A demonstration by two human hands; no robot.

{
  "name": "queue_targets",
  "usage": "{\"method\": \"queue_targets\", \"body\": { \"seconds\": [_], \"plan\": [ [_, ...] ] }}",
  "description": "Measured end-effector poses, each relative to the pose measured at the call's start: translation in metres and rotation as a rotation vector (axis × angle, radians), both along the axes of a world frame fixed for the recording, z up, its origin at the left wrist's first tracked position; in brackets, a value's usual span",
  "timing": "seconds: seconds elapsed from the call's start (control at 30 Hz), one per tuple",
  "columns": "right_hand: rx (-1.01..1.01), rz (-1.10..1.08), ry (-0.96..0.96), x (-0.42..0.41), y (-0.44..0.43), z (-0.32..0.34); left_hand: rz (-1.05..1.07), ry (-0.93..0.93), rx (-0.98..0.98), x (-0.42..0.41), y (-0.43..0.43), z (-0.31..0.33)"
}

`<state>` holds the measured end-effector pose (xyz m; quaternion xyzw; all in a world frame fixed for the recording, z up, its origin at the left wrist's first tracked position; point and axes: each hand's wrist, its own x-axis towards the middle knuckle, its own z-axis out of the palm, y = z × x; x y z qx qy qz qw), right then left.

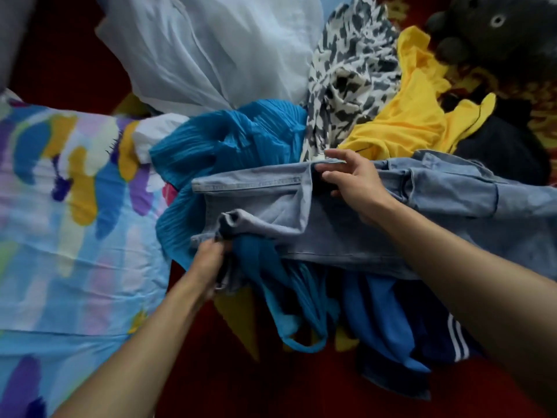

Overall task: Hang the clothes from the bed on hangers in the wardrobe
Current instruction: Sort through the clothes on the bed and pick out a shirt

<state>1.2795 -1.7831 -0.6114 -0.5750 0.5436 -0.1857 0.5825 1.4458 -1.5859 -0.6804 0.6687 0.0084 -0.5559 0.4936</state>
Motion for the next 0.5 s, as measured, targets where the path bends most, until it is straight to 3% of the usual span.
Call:
{"method": "queue_targets", "body": {
  "seconds": [0.07, 0.13, 0.2, 0.3, 0.4, 0.5],
  "plan": [
    [-0.009, 0.041, -0.042, 0.020, -0.003, 0.007, 0.004, 0.223, -0.047, 0.041, 0.013, 0.020],
    [-0.061, 0.140, 0.007, 0.029, 0.001, 0.008, -0.026, 0.301, 0.010, 0.067, 0.019, 0.029],
    [-0.249, 0.299, 0.186, 0.026, 0.011, 0.002, -0.023, 0.131, 0.100, 0.083, 0.016, 0.014],
    [-0.583, 0.586, 0.555, 0.009, 0.029, -0.018, -0.161, -0.413, 0.351, 0.092, -0.001, -0.032],
    [-0.753, 0.799, 0.861, -0.008, 0.041, -0.051, -0.330, -0.463, 0.430, 0.082, -0.017, -0.066],
    [-0.701, 0.890, 1.009, -0.020, 0.043, -0.085, -0.291, -0.598, 0.402, 0.066, -0.034, -0.080]
  ]
}}
